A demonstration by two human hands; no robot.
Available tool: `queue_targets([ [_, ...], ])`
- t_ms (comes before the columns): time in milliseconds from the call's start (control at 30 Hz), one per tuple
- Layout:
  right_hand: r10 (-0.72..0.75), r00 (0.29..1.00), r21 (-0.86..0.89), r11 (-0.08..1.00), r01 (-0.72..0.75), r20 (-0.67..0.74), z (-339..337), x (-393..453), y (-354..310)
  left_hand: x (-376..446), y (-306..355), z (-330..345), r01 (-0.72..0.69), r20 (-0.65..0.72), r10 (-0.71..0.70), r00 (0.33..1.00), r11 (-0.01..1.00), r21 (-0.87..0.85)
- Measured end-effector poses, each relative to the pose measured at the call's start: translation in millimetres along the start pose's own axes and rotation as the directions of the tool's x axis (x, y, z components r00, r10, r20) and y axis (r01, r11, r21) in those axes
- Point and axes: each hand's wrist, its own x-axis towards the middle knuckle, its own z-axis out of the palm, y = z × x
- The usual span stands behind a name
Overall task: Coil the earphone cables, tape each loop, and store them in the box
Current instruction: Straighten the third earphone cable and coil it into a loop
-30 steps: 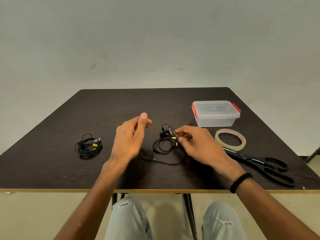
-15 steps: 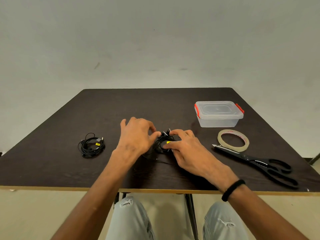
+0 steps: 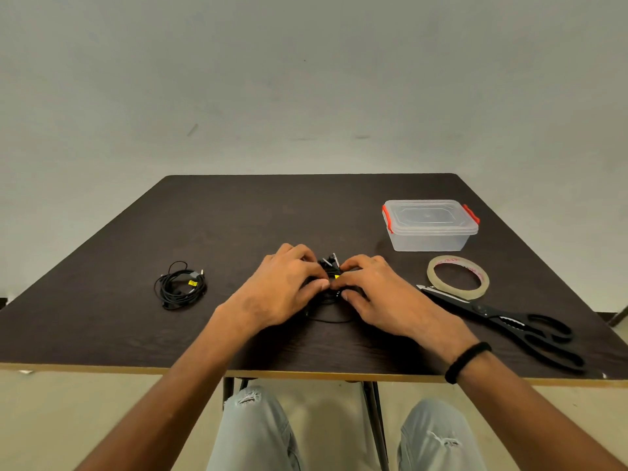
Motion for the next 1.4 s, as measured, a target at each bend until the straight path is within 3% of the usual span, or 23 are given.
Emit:
queue_targets([
  [200,0.003,0.999,-0.007,1.000,-0.003,-0.032,-1,0,0,-7,1,-8,-0.193,-0.005,0.198,0.980,0.961,0.196],
  [400,-0.018,0.998,-0.023,1.000,0.017,-0.068,-2,3,1,-1,20,-14,-0.250,0.112,0.223,0.968,0.872,0.421],
  [567,-0.113,0.992,-0.140,0.985,0.104,-0.059,1,2,-2,4,16,-22,-0.250,0.200,0.188,0.962,0.898,0.363],
  [733,-0.107,0.988,0.122,0.985,0.121,-0.113,-6,-1,-2,2,11,-19,-0.232,0.178,0.201,0.963,0.957,0.176],
  [833,-0.119,0.987,0.122,0.984,0.132,-0.109,-11,3,3,1,7,-16,-0.221,0.138,0.203,0.969,0.967,0.126],
  [967,-0.165,0.986,-0.066,0.984,0.164,-0.005,-11,5,5,2,13,-22,-0.309,0.170,0.273,0.947,0.919,0.245],
  [1200,-0.178,0.982,-0.107,0.977,0.184,0.063,-18,-1,-2,4,21,-24,-0.409,0.187,0.364,0.912,0.810,0.420],
  [1333,-0.196,0.981,-0.098,0.976,0.196,0.018,-14,4,1,2,17,-17,-0.377,0.202,0.319,0.926,0.820,0.431],
  [1400,-0.201,0.980,-0.042,0.979,0.200,-0.011,-9,3,6,0,11,-16,-0.333,0.167,0.291,0.942,0.873,0.357],
])
